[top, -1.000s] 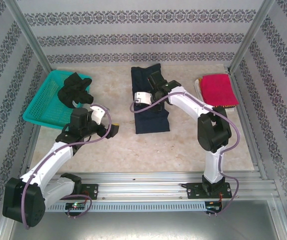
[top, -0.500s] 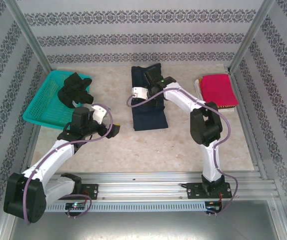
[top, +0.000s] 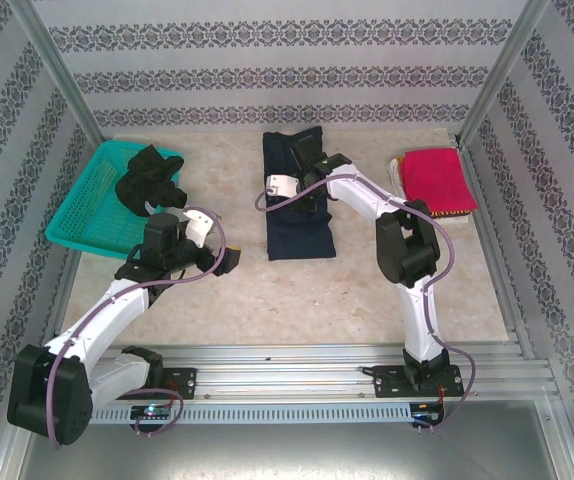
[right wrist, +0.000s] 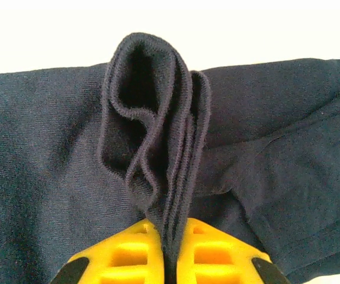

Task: Fold and stack the t-shirts

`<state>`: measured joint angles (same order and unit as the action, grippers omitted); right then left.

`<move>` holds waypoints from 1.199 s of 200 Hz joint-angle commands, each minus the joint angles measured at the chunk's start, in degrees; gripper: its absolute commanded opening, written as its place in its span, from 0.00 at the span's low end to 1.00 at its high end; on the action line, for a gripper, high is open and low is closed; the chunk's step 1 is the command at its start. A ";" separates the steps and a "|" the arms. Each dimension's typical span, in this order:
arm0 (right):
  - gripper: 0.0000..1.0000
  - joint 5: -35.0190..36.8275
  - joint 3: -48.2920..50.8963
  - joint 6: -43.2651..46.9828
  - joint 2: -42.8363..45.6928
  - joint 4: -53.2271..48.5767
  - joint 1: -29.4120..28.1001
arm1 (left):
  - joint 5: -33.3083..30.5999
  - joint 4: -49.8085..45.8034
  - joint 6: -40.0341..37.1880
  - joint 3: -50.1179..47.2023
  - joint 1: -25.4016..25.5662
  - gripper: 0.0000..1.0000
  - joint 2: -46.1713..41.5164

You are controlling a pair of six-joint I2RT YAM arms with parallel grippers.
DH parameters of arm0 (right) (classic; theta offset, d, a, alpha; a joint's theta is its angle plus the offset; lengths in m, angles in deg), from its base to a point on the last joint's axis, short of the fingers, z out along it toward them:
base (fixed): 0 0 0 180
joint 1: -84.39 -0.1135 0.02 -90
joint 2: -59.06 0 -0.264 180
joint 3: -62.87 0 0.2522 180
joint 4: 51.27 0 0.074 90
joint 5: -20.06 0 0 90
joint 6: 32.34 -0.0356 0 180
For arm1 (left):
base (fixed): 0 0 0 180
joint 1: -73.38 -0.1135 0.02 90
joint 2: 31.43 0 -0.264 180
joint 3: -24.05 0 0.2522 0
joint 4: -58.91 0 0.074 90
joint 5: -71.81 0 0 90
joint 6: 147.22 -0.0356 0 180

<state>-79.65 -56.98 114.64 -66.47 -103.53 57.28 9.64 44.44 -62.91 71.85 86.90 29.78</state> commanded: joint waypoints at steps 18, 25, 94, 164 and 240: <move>0.00 -0.22 -2.23 -0.96 -3.22 2.55 0.48 | 1.26 2.68 0.77 0.85 0.58 1.00 0.09; 0.00 0.00 -2.52 -1.06 -3.64 2.70 0.48 | 1.27 2.73 0.86 0.75 0.64 1.00 0.12; 0.00 3.01 -4.40 -1.46 -6.74 3.43 0.39 | 0.92 3.17 1.51 0.75 0.90 1.00 0.46; 0.79 4.18 -0.91 -5.31 -0.54 9.65 -0.07 | 1.60 5.95 3.71 1.42 1.64 1.00 3.08; 0.78 14.06 18.46 -39.67 14.75 28.82 2.31 | -4.40 20.25 9.97 7.83 8.90 0.99 20.62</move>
<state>-68.92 -43.69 93.28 -56.20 -80.28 57.65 6.43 56.61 -56.46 74.67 93.90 44.33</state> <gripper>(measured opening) 0.803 0.997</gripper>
